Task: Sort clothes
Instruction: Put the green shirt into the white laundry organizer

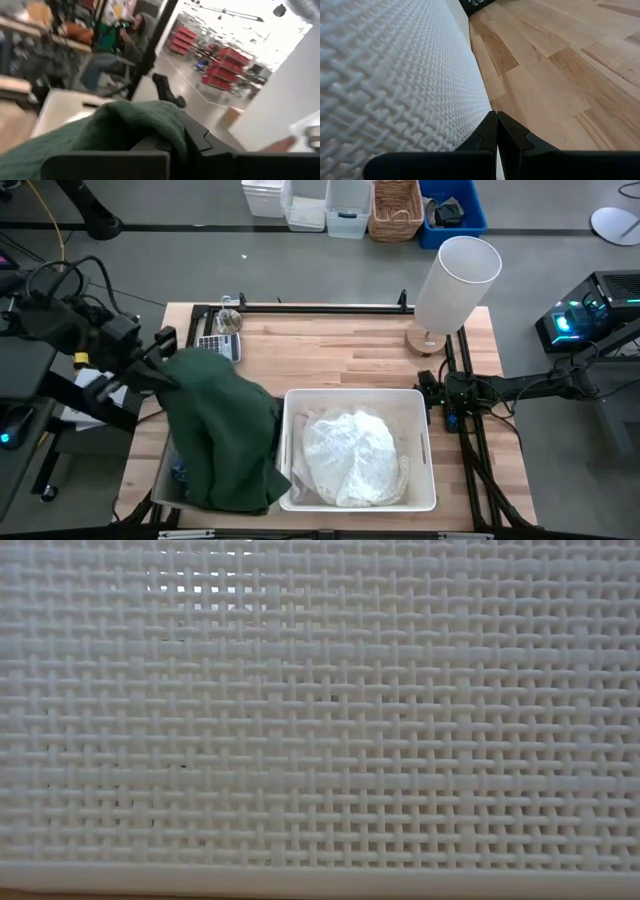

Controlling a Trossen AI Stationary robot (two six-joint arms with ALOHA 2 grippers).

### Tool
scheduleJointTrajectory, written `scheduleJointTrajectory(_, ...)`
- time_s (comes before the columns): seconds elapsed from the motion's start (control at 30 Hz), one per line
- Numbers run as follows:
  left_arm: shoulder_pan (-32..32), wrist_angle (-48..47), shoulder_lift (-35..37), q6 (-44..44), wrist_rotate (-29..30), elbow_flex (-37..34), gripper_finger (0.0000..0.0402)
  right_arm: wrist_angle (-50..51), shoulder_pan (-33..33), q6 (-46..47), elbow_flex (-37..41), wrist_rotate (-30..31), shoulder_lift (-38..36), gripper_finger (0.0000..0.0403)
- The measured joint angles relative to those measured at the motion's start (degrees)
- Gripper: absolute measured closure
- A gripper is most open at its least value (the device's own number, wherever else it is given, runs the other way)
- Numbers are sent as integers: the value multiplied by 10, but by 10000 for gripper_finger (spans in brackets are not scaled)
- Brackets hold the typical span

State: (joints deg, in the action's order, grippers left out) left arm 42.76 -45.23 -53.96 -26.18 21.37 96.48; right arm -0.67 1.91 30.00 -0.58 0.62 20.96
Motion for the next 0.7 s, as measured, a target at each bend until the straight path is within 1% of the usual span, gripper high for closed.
scheduleJointTrajectory(0.1,27,-51,13,-65,-5,0,401,0,0,0,0,0,0,402)
scheduleJointTrajectory(0.27,50,-178,7,-160,-3,-6,401,0,0,0,0,0,0,402)
scheduleJointTrajectory(0.37,50,-252,-18,-191,-18,-28,401,0,0,0,0,0,0,402)
scheduleJointTrajectory(0.47,51,-304,-45,-224,-23,-73,401,0,0,0,0,0,0,402)
scheduleJointTrajectory(0.53,52,-299,-57,-233,-34,-113,401,0,0,0,0,0,0,402)
scheduleJointTrajectory(0.57,55,-281,-63,-232,-42,-135,401,0,0,0,0,0,0,402)
scheduleJointTrajectory(0.7,67,-169,-99,-212,-71,-230,401,0,0,0,0,0,0,402)
